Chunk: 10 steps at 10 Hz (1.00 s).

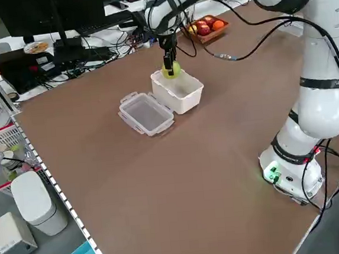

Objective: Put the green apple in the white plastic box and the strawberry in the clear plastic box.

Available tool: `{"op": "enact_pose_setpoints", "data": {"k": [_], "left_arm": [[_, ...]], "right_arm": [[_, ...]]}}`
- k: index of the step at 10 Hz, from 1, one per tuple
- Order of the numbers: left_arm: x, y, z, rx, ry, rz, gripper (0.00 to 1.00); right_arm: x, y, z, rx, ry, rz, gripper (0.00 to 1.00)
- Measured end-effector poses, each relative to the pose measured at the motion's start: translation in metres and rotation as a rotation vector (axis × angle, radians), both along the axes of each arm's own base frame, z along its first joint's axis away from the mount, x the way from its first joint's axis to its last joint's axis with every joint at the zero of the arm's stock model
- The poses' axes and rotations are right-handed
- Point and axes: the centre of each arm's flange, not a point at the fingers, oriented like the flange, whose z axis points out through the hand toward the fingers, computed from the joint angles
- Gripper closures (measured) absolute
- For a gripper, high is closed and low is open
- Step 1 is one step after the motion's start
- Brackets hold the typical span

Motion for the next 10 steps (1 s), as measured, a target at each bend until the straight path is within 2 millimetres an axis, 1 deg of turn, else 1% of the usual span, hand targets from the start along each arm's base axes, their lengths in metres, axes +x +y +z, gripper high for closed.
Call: {"op": "enact_pose_setpoints", "data": {"k": [2, 3, 4, 5, 6, 7, 8, 9, 10], "left_arm": [[-0.003, 0.002, -0.005, 0.000, 0.006, 0.003, 0.20], [-0.003, 0.003, -0.004, 0.000, 0.004, 0.005, 0.18], [-0.002, 0.002, -0.003, 0.000, 0.000, 0.003, 0.12], [0.000, 0.001, 0.002, 0.001, -0.010, 0.001, 0.00], [0.002, 0.001, 0.011, 0.005, -0.022, 0.000, 0.00], [0.003, 0.001, 0.023, 0.011, -0.029, -0.001, 0.00], [0.005, -0.001, 0.044, 0.018, -0.042, -0.009, 0.00], [0.007, -0.007, 0.072, 0.025, -0.074, -0.040, 0.00], [0.006, -0.013, 0.105, 0.033, -0.110, -0.092, 0.00]], "right_arm": [[-0.003, -0.037, -0.014, 0.004, -0.035, 0.034, 0.66], [-0.004, -0.054, -0.024, 0.002, -0.050, 0.042, 0.66], [-0.006, -0.063, -0.035, 0.000, -0.056, 0.046, 0.65], [-0.007, -0.064, -0.046, -0.004, -0.062, 0.049, 0.65], [-0.007, -0.062, -0.056, -0.006, -0.064, 0.052, 0.65], [-0.007, -0.061, -0.064, -0.007, -0.061, 0.053, 0.65], [-0.007, -0.061, -0.069, -0.008, -0.059, 0.053, 0.63], [-0.007, -0.061, -0.069, -0.008, -0.059, 0.053, 0.61], [-0.007, -0.061, -0.069, -0.008, -0.059, 0.053, 0.54]]}}
